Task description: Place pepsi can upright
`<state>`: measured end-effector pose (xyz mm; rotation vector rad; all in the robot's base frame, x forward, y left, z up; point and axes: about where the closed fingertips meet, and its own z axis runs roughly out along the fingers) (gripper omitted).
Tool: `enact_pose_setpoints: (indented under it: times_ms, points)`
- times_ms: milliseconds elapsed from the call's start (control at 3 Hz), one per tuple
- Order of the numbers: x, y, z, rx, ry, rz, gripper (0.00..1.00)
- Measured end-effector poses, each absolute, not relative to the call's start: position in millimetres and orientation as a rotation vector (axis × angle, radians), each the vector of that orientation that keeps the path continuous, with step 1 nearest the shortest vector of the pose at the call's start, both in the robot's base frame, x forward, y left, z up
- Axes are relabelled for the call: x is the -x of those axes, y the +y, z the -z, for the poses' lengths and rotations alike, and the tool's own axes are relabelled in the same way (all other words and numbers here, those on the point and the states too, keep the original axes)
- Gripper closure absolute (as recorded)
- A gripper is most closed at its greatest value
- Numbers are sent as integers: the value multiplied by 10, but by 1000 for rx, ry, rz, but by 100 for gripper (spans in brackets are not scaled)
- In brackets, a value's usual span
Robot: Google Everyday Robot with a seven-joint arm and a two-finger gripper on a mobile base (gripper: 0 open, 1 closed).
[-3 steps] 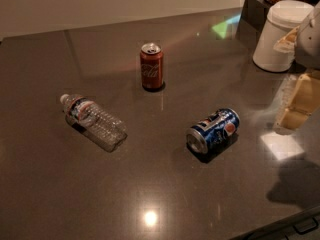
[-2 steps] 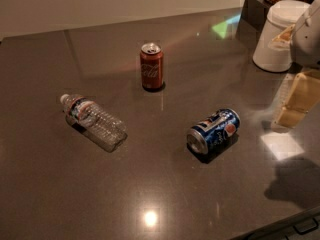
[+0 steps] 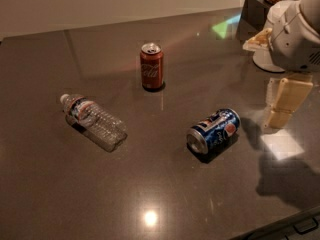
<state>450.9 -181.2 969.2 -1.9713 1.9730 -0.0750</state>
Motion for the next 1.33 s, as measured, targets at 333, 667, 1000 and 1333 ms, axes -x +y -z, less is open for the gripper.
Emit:
enact_pose_setpoints:
  times_ms: [333,667,1000,1333]
  points:
    - [-4518,-1653,-9441,2123,1852,27,0]
    - [-4521,-1548,-9145,2317,1693,1,0]
    - [-4554,-1471,-8859,2477,1549,-8,0]
    - [-4593,-1452,-8717,2551,1492,3,0]
